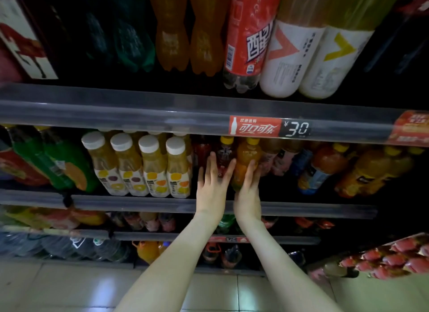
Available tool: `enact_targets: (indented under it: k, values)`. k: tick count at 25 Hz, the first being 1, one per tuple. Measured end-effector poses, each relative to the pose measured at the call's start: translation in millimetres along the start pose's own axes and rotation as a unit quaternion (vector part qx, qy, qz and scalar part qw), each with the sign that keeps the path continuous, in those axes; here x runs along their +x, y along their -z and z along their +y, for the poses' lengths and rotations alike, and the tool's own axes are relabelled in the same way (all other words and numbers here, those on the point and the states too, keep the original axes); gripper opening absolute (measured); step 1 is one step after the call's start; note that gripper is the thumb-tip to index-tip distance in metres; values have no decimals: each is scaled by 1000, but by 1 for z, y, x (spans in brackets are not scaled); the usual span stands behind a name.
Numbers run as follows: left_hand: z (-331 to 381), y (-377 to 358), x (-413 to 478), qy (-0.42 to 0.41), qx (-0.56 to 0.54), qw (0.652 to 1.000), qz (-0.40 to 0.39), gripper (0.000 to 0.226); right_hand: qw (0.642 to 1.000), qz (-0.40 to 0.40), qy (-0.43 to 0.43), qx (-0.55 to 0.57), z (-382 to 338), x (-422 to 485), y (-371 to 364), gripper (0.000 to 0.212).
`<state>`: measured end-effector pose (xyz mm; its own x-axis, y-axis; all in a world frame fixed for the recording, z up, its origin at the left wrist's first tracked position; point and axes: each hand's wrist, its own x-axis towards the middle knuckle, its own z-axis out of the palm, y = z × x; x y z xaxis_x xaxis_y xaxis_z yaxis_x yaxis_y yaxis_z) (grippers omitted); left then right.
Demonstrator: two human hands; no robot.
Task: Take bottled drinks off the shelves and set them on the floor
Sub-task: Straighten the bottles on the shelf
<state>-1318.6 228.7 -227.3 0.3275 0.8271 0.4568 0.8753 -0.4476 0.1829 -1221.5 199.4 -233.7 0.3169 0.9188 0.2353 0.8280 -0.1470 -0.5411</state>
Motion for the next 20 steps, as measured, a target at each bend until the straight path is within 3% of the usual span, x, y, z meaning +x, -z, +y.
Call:
enact_targets:
  k: [5, 11, 16, 20]
  values:
    - [1, 9, -15, -2, -8, 1000, -19, 94, 1000, -8, 2, -9, -6, -14, 7, 115]
    - [-48, 34, -79, -12, -15, 1000, -22, 79, 992, -45, 115, -1, -29, -71, -12, 93]
    - [-140, 89, -160, 79, 42, 996, -12, 80, 976, -108, 191, 13, -114, -128, -68, 73]
    - [-240, 155, -238, 140, 63, 988, 16, 81, 957, -180, 221, 56, -230, -189, -117, 66]
